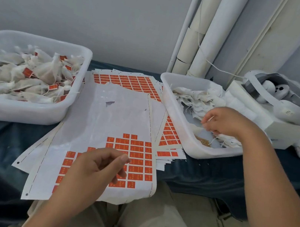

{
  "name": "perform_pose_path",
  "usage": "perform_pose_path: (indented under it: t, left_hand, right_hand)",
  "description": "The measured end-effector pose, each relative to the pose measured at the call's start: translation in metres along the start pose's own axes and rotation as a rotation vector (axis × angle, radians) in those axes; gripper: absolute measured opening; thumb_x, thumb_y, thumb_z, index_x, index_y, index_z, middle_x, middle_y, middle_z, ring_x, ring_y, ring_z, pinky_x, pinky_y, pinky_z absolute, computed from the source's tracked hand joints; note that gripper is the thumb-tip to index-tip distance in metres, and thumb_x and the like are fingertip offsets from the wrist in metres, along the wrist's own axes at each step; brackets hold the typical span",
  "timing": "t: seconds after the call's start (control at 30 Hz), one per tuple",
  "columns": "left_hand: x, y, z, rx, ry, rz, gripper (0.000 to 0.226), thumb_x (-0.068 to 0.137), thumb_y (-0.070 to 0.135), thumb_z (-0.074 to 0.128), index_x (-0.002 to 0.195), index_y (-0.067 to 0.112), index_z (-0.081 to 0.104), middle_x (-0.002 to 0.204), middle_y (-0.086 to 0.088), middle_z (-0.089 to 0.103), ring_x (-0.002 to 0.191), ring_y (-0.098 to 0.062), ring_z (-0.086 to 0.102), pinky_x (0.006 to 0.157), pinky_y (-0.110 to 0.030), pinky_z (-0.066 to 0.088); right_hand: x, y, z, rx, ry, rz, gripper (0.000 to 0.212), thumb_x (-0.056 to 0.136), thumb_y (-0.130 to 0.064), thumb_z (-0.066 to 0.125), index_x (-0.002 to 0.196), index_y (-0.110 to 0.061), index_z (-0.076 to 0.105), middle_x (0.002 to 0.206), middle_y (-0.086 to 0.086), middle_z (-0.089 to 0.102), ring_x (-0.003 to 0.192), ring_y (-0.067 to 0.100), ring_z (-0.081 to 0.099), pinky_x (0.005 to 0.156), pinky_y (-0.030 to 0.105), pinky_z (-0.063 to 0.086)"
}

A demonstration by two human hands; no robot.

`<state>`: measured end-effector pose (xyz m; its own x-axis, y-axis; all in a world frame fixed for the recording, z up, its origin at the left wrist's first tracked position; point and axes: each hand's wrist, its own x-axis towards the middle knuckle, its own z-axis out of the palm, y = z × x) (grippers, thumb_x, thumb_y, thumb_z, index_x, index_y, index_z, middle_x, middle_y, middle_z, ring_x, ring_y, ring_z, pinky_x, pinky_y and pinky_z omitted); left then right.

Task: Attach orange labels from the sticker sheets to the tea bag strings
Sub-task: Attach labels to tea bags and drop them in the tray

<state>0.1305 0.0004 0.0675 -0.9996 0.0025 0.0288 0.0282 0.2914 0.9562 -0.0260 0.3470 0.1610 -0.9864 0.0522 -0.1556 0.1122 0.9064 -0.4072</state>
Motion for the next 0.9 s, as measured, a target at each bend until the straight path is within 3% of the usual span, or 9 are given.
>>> perform_pose_path:
  t: [0.27, 0.43, 0.53, 0.63, 0.73, 0.77, 0.87, 0.9]
  left_hand:
    - [-0.003, -0.001, 0.007, 0.017, -0.024, 0.027, 0.033, 0.075, 0.064, 0.059, 0.083, 0.036, 0.075, 0.083, 0.027, 0.075, 0.081, 0.001, 0.074, 0.06, -0.003, 0.05]
    - [-0.01, 0.008, 0.012, -0.01, 0.014, 0.08, 0.035, 0.08, 0.065, 0.053, 0.091, 0.038, 0.073, 0.084, 0.023, 0.075, 0.081, -0.002, 0.073, 0.066, -0.006, 0.052]
    - [-0.017, 0.015, 0.016, -0.054, 0.124, 0.093, 0.038, 0.084, 0.067, 0.05, 0.103, 0.042, 0.07, 0.1, 0.028, 0.074, 0.092, 0.002, 0.073, 0.073, -0.014, 0.06]
    - [-0.023, 0.02, 0.017, -0.027, 0.245, 0.206, 0.029, 0.101, 0.057, 0.055, 0.125, 0.043, 0.062, 0.124, 0.026, 0.066, 0.113, -0.001, 0.067, 0.089, -0.028, 0.06]
    - [-0.027, 0.024, 0.013, 0.107, 0.264, 0.28, 0.061, 0.093, 0.058, 0.065, 0.147, 0.035, 0.051, 0.141, 0.027, 0.054, 0.129, 0.001, 0.054, 0.099, -0.025, 0.052]
    - [-0.027, 0.027, 0.011, 0.177, 0.262, 0.299, 0.061, 0.091, 0.061, 0.065, 0.144, 0.034, 0.055, 0.138, 0.028, 0.056, 0.125, 0.004, 0.054, 0.095, -0.021, 0.051]
    - [-0.031, 0.033, 0.008, 0.349, 0.27, 0.366, 0.028, 0.095, 0.06, 0.061, 0.103, 0.038, 0.075, 0.093, 0.027, 0.069, 0.087, 0.008, 0.063, 0.07, -0.009, 0.046]
    - [-0.031, 0.032, 0.007, 0.347, 0.267, 0.369, 0.026, 0.095, 0.056, 0.061, 0.095, 0.036, 0.078, 0.089, 0.025, 0.072, 0.081, 0.007, 0.064, 0.066, -0.009, 0.044]
  right_hand:
    - [-0.032, -0.02, -0.028, 0.514, 0.163, -0.248, 0.016, 0.102, -0.009, 0.067, 0.11, -0.021, 0.073, 0.077, -0.004, 0.072, 0.074, 0.01, 0.067, 0.069, 0.021, 0.058]
    - [-0.064, -0.046, -0.027, 0.744, 0.116, -0.464, 0.017, 0.098, -0.011, 0.07, 0.105, -0.025, 0.078, 0.085, -0.001, 0.073, 0.079, 0.013, 0.069, 0.074, 0.023, 0.059]
    - [-0.087, -0.067, -0.009, 0.82, 0.093, -0.529, 0.018, 0.088, -0.03, 0.077, 0.105, -0.029, 0.079, 0.088, 0.001, 0.074, 0.081, 0.017, 0.071, 0.076, 0.026, 0.059]
    - [-0.107, -0.089, 0.026, 0.831, 0.116, -0.548, 0.023, 0.083, -0.04, 0.077, 0.105, -0.032, 0.078, 0.09, 0.003, 0.077, 0.082, 0.019, 0.075, 0.077, 0.032, 0.061]
    - [-0.125, -0.109, 0.07, 0.83, 0.021, -0.577, 0.022, 0.082, -0.041, 0.077, 0.103, -0.036, 0.076, 0.089, 0.002, 0.078, 0.078, 0.017, 0.076, 0.072, 0.028, 0.062]
    - [-0.13, -0.114, 0.085, 0.82, -0.021, -0.577, 0.021, 0.082, -0.042, 0.076, 0.103, -0.036, 0.075, 0.089, 0.001, 0.078, 0.078, 0.017, 0.076, 0.072, 0.026, 0.061]
    - [-0.143, -0.121, 0.115, 0.885, -0.054, -0.545, 0.018, 0.083, -0.042, 0.076, 0.099, -0.035, 0.076, 0.089, -0.001, 0.078, 0.082, 0.015, 0.077, 0.074, 0.023, 0.06]
    - [-0.146, -0.121, 0.121, 0.942, -0.045, -0.522, 0.018, 0.082, -0.042, 0.077, 0.098, -0.034, 0.076, 0.09, 0.0, 0.079, 0.084, 0.015, 0.077, 0.075, 0.022, 0.059]
